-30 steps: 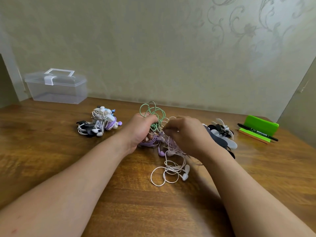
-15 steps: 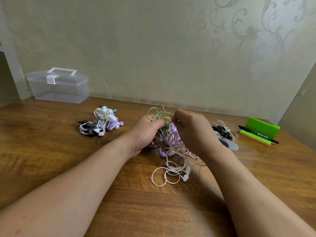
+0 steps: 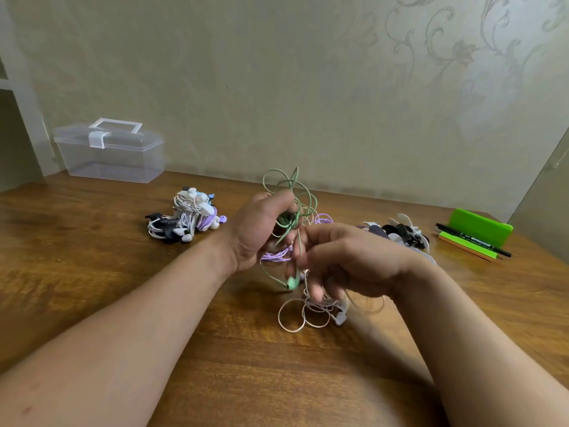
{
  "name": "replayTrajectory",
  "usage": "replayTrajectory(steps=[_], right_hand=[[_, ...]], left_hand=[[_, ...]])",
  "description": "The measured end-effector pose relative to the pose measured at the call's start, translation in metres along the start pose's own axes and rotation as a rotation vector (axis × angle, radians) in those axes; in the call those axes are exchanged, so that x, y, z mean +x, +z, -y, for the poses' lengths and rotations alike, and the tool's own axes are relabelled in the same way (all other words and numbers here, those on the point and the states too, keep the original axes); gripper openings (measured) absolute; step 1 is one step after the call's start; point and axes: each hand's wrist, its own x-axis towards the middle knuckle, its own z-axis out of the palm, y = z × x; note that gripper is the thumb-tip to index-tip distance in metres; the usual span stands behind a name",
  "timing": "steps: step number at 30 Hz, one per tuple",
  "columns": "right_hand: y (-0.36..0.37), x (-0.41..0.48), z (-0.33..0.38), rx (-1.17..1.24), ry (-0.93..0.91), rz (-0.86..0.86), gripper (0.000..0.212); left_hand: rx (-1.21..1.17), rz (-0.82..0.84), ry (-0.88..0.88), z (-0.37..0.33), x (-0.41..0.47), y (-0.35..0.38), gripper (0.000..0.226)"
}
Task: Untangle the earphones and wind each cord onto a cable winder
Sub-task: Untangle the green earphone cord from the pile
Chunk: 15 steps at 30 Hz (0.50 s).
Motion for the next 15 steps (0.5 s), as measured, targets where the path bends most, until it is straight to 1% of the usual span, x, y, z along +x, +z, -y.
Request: replayTrajectory(steps=[1,2,3,4,6,7,9,11,12,13,15], right_hand=[[-0.001,0.000,-0.003,-0.012,0.055,0.043,0.014],[-0.001,0.001,-0.007,-0.056,0.090,0.025,0.012],[-0.002,0.002,-0.011,-0.134,0.094,-0.047,0.009],[-0.003,0.006,-0.015,-0.232,0.066,-0.154,0.007],[-0.005,0.014,-0.021,-0.427,-0.028,-0.377,0.007],[-0.006,0.018,-0.022,-0.504,-0.063,-0.454,0.007],[-0.009,0.023,-0.025,-0.573,-0.113,-0.536,0.008],[-0.012,0.027,-0.027,-0.570,-0.161,-0.574,0.012],[-0.013,0.028,-0.027,-0.509,-0.181,-0.577,0.011],[-0.014,0.028,-0.026,-0.410,-0.207,-0.569,0.009],[-0.016,0.020,-0.017,-0.208,-0.253,-0.483,0.006]], left_hand=[[0.053,-0.009,-0.022,0.001,0.000,0.000,0.024],[0.116,-0.020,-0.037,0.004,0.001,0.001,0.023],[0.169,-0.026,-0.049,0.006,0.001,0.003,0.021],[0.217,-0.036,-0.053,0.008,0.002,0.005,0.020],[0.265,-0.081,-0.044,0.011,0.004,0.005,0.017],[0.250,-0.103,-0.029,0.011,0.005,0.005,0.016],[0.230,-0.131,-0.002,0.011,0.006,0.002,0.015],[0.249,-0.151,0.015,0.009,0.006,-0.001,0.016],[0.232,-0.155,0.022,0.008,0.005,-0.001,0.017],[0.173,-0.148,0.019,0.005,0.005,-0.002,0.019],[-0.067,-0.094,-0.040,-0.004,0.003,-0.005,0.022]])
